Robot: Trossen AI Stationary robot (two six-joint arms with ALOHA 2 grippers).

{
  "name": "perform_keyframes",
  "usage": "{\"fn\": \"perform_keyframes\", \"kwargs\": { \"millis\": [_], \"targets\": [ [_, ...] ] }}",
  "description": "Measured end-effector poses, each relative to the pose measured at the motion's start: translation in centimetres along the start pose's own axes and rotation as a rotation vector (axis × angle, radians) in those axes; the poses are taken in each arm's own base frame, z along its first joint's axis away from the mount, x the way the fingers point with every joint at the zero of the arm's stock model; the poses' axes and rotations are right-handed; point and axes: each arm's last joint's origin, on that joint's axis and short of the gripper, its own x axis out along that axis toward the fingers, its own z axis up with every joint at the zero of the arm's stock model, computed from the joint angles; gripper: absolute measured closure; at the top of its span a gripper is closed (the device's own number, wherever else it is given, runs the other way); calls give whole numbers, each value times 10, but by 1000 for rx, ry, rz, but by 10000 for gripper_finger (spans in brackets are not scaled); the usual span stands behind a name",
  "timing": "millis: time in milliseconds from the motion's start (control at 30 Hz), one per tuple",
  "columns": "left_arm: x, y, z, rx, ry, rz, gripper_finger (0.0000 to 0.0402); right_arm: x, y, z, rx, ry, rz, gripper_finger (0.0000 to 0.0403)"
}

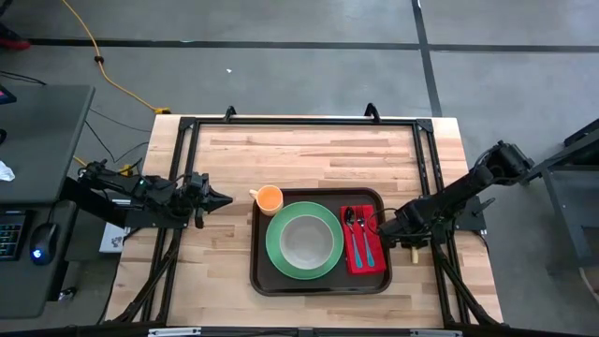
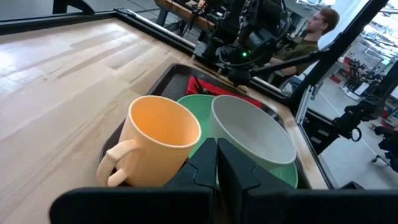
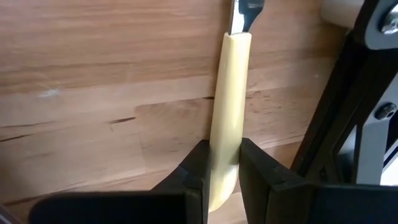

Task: Set up tray
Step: Put the yellow table knife to the right side of the blue fork on top of the red table napkin on the brown serving tray

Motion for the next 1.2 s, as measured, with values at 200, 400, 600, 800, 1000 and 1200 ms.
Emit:
{"fn": "perform_keyframes", "kwargs": {
  "millis": [200,400,600,800,1000,1200],
  "targets": [
    [0,0,0,-1,0,0,357,0,0,-1,-1,13,-5,365],
    [0,0,0,-2,0,0,357,-1,0,-1,-2,19,-5,364],
    [0,0,0,-8,0,1,357,-7,-4,-2,-14,30,27,362],
    [0,0,0,-10,0,1,357,-16,-10,1,-6,45,57,378],
    [0,0,0,-14,-1,0,357,-24,-11,4,3,52,112,387],
    [0,0,0,-15,-1,1,357,-25,-11,7,9,35,128,384]
  ]
}}
